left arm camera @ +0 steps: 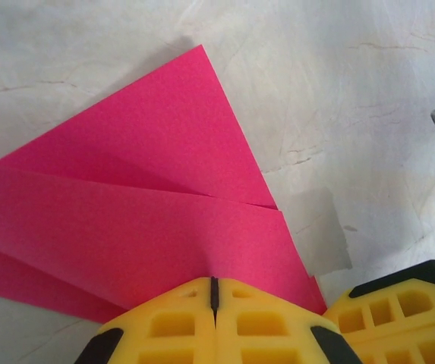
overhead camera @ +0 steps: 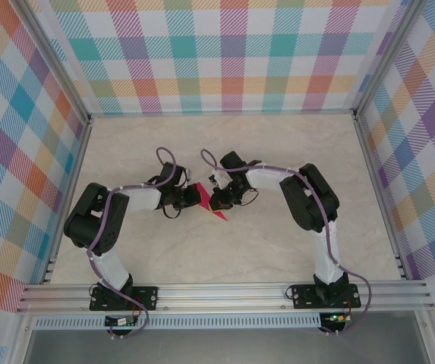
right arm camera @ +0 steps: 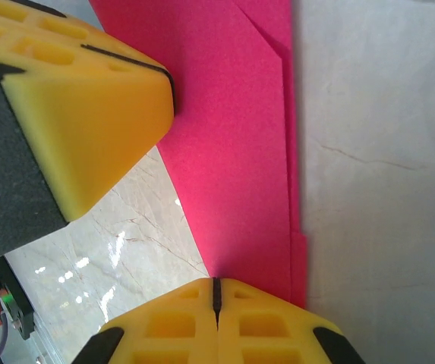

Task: Fold a paper plane with a square sheet of paper (pick it up from the middle)
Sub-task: Fold the wing for the fifth time at the center of the table.

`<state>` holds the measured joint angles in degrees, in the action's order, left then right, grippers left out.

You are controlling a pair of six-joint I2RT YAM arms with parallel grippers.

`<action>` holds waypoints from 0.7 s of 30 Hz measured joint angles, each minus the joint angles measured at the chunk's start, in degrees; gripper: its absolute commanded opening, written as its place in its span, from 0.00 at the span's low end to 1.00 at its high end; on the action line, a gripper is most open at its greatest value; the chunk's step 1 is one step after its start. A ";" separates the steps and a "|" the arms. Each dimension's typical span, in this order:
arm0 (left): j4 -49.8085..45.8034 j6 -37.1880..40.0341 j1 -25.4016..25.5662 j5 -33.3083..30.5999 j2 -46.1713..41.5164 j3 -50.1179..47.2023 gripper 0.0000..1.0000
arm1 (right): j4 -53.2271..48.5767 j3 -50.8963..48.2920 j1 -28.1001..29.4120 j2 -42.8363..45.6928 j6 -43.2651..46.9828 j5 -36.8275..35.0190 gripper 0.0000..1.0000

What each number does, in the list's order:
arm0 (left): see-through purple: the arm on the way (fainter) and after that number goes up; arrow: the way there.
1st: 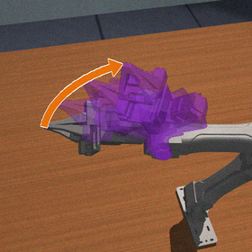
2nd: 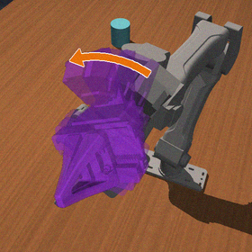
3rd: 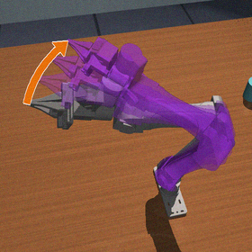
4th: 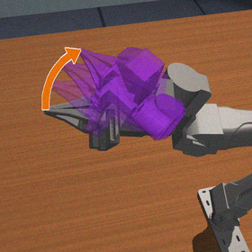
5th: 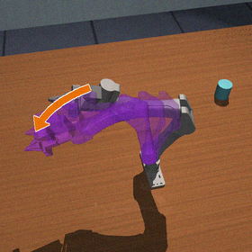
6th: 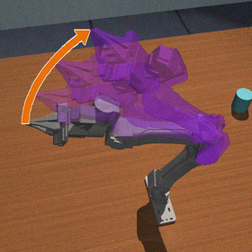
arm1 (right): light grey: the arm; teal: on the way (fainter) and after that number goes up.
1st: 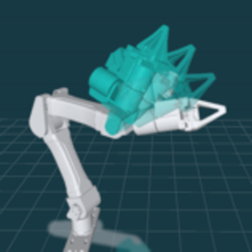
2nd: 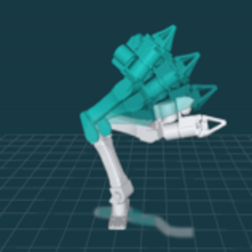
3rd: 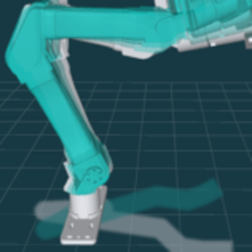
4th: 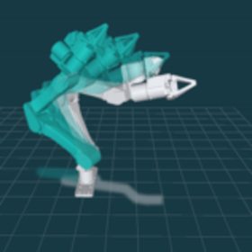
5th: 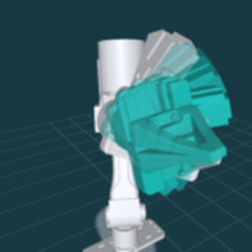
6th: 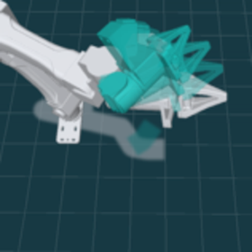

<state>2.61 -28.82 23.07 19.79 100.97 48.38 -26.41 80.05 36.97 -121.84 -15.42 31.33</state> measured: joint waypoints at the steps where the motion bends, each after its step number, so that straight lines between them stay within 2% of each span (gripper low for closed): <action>1: 0.33 -0.20 0.00 -0.11 0.00 -0.15 0.03 | 0.00 0.00 0.00 0.00 0.00 -0.04 0.07; 13: 1.20 -1.68 -0.44 -0.63 0.00 -0.57 0.03 | 0.15 -0.02 0.07 0.00 0.02 -0.74 0.07; 21: 1.16 -1.88 -4.90 -1.46 -0.13 -0.55 0.03 | 1.73 -1.20 0.04 0.28 0.02 -0.66 0.07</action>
<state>3.77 -30.70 18.17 18.33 100.84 47.83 -24.69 78.85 37.01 -121.56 -15.40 30.68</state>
